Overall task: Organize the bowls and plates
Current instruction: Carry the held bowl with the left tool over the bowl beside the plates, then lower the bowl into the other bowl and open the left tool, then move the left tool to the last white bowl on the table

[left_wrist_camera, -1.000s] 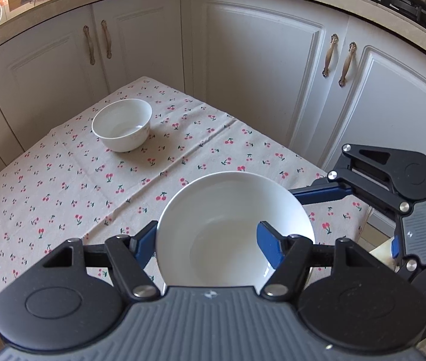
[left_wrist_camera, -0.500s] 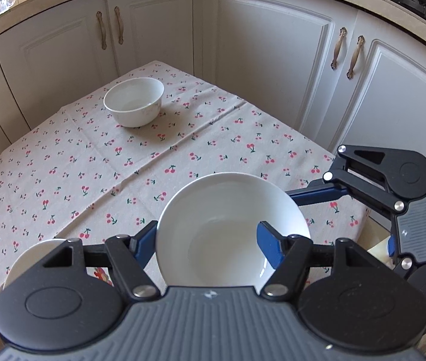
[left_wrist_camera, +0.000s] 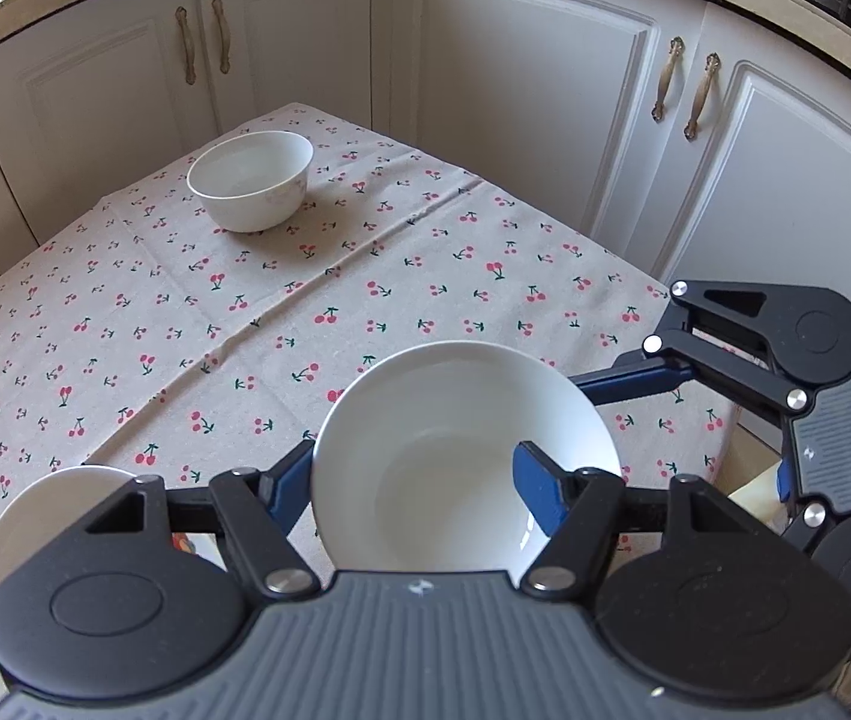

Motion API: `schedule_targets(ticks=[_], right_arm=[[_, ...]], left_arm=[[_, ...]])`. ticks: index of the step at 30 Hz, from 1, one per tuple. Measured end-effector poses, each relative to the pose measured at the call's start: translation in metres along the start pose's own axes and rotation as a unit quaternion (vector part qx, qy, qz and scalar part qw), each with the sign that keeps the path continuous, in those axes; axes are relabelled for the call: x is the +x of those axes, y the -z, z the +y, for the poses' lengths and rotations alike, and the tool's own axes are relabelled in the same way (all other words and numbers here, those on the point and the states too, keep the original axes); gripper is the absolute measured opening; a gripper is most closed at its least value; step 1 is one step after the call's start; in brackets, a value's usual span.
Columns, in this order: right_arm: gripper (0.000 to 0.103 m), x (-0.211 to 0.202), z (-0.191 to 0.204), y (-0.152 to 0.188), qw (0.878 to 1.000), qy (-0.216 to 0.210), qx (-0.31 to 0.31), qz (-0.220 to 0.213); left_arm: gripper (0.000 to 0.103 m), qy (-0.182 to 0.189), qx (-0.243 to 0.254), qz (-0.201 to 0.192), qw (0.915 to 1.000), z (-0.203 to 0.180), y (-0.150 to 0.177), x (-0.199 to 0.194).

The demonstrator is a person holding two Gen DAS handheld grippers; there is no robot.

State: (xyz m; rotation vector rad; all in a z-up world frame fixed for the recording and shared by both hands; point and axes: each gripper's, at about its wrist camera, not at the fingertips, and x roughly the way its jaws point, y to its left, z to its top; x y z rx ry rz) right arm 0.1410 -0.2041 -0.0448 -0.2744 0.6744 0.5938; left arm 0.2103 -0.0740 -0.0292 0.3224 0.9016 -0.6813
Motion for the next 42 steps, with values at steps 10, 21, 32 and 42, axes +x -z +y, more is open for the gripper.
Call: schedule_targets(ticks=[10, 21, 32, 42], right_arm=[[0.09, 0.003, -0.002, 0.001, 1.0, -0.001, 0.006, 0.008], [0.09, 0.005, -0.007, 0.003, 1.0, -0.013, 0.018, 0.009], [0.091, 0.005, -0.006, 0.004, 1.0, -0.014, 0.017, 0.009], [0.103, -0.008, -0.002, -0.004, 1.0, -0.001, 0.005, -0.026]], left_arm=[[0.069, 0.001, 0.009, 0.007, 0.9999, 0.001, 0.001, 0.009], [0.069, -0.003, 0.018, 0.011, 0.9998, -0.001, 0.004, 0.013], [0.069, 0.002, 0.017, 0.008, 0.9998, 0.0, 0.006, 0.013], [0.079, -0.006, 0.018, -0.016, 0.9997, 0.005, 0.007, -0.002]])
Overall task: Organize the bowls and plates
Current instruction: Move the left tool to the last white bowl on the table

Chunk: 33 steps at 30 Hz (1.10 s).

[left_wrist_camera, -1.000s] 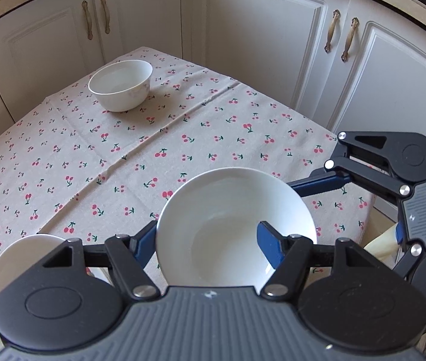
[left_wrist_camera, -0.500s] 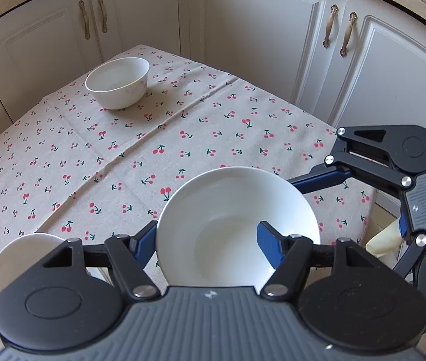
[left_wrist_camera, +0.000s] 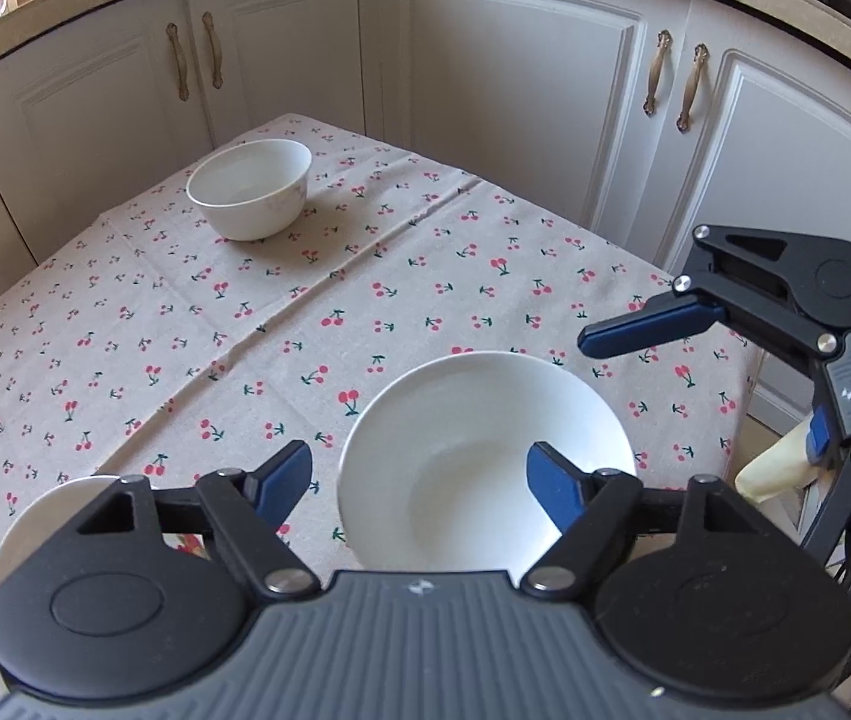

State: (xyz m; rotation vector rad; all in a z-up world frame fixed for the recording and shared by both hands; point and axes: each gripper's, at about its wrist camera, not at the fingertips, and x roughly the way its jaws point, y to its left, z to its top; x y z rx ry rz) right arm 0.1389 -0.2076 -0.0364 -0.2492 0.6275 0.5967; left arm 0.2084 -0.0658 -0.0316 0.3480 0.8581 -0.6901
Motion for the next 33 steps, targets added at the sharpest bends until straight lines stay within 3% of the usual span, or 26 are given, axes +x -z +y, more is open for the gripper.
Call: schedule_targets(ticks=[13, 24, 33], right_arm=[[0.103, -0.002, -0.02, -0.013, 0.999, 0.038, -0.007, 0.001], [0.103, 0.008, -0.071, -0.043, 0.998, 0.056, -0.01, -0.007], [0.103, 0.038, -0.111, -0.06, 0.998, 0.062, -0.027, 0.006]], left_arm=[[0.088, -0.014, -0.02, -0.035, 0.9991, 0.026, -0.015, -0.021], [0.089, -0.017, -0.026, -0.055, 0.998, 0.055, -0.072, -0.018], [0.089, -0.015, -0.034, -0.046, 0.9982, 0.084, -0.118, 0.016]])
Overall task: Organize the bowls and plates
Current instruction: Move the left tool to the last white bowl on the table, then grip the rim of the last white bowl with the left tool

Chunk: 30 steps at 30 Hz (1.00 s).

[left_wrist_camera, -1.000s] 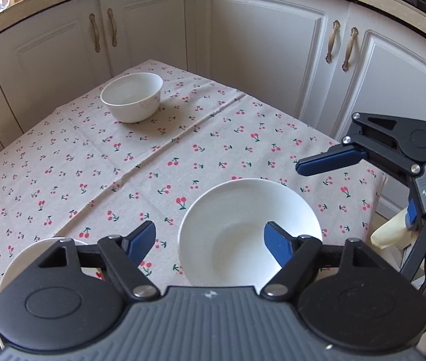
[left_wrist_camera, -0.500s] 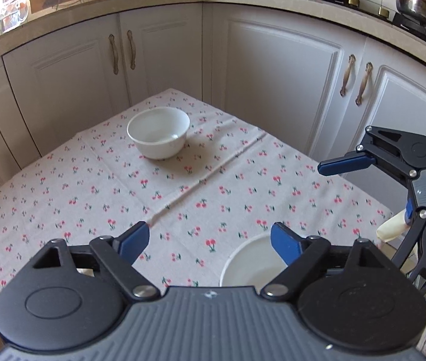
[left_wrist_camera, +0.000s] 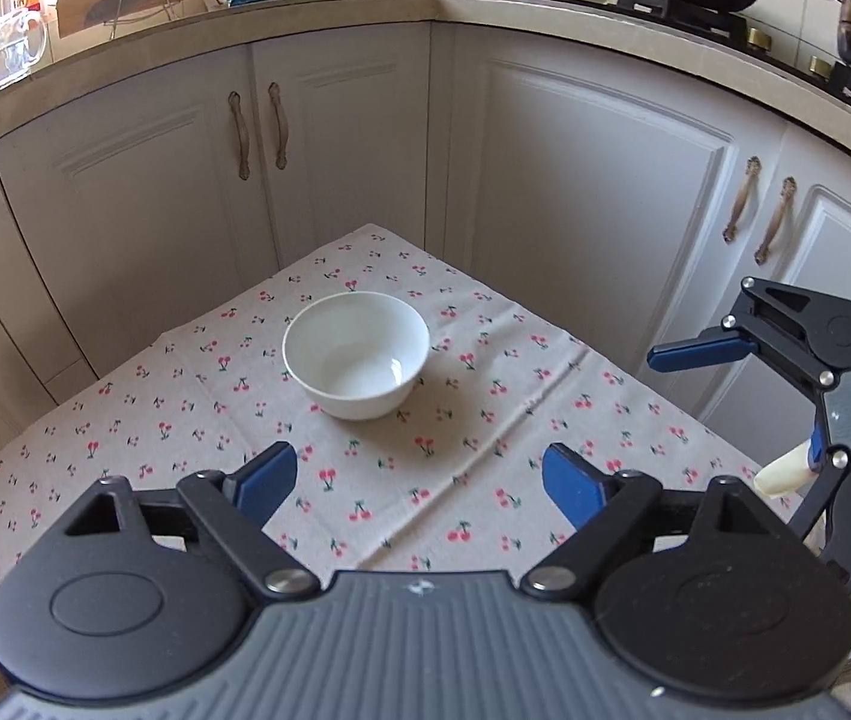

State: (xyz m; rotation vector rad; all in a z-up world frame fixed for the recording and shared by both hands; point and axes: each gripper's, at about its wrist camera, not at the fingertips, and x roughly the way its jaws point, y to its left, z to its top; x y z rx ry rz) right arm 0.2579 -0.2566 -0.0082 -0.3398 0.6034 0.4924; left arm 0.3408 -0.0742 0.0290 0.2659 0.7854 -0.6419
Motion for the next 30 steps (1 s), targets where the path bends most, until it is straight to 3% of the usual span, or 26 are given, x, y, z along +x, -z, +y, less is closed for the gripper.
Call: schedule_targets(ticks=[16, 27, 30], right_arm=[[0.103, 0.098, -0.06, -0.016, 0.998, -0.039, -0.033, 0.046], [0.101, 0.149, -0.088, -0.022, 0.997, -0.063, 0.027, 0.042], [0.096, 0.158, -0.089, -0.021, 0.996, -0.067, 0.036, 0.042]], left_arm=[[0.089, 0.004, -0.04, 0.063, 0.9972, 0.045, -0.042, 0.11], [0.087, 0.009, -0.075, 0.077, 0.9942, 0.069, -0.052, 0.162], [0.081, 0.01, -0.082, 0.085, 0.9929, 0.075, -0.052, 0.173]])
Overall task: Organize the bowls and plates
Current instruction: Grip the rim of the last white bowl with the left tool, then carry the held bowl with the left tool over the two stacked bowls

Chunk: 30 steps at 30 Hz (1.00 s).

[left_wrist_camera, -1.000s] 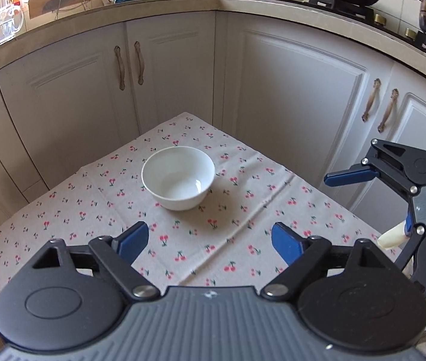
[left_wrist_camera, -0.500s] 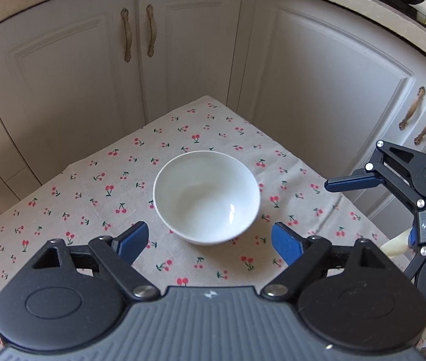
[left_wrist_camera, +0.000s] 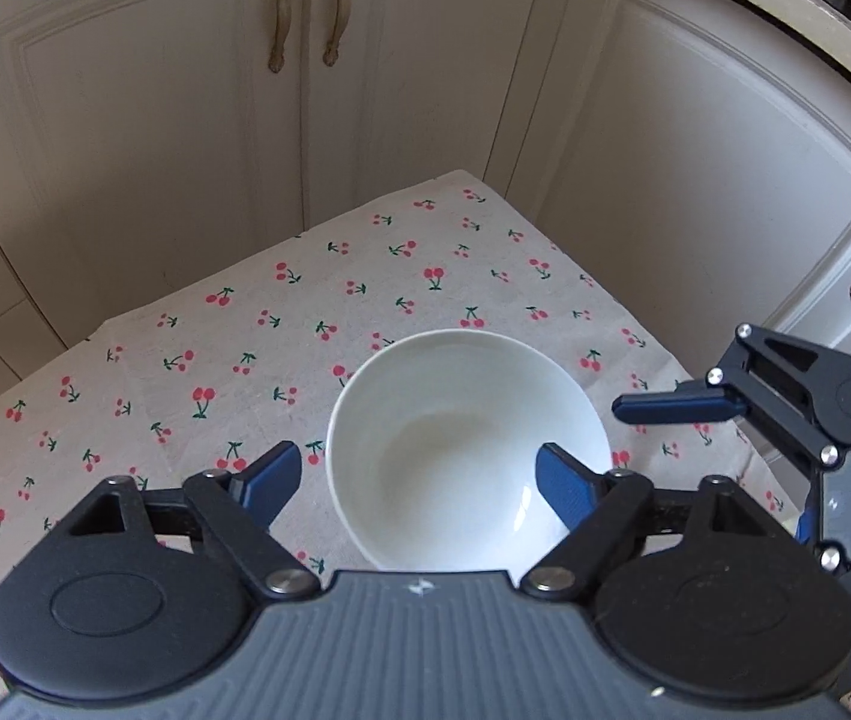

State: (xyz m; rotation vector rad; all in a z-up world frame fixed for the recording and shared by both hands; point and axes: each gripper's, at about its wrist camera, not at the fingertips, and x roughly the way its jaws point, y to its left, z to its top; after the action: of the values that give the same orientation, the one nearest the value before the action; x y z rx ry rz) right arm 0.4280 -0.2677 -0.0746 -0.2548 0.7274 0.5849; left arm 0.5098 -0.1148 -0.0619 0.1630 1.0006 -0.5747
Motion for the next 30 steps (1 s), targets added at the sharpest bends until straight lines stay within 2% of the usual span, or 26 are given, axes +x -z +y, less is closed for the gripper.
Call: schedule_targets(ticks=[8, 10, 16, 30], right_arm=[[0.093, 0.013, -0.004, -0.004, 1.0, 0.005, 0.003, -0.003], [0.089, 0.016, -0.005, -0.005, 1.0, 0.003, 0.005, -0.003], [0.088, 0.016, -0.003, -0.006, 1.0, 0.001, 0.005, -0.005], [0.088, 0.02, -0.002, -0.009, 1.0, -0.003, 0.015, -0.005]], left_arm=[[0.071, 0.024, -0.015, 0.009, 0.9996, 0.011, -0.002, 0.014], [0.068, 0.032, -0.018, 0.011, 0.9993, 0.013, -0.003, 0.015], [0.067, 0.042, -0.015, 0.012, 0.9989, 0.013, -0.004, 0.017], [0.067, 0.04, -0.003, 0.013, 0.9991, 0.012, -0.005, 0.019]])
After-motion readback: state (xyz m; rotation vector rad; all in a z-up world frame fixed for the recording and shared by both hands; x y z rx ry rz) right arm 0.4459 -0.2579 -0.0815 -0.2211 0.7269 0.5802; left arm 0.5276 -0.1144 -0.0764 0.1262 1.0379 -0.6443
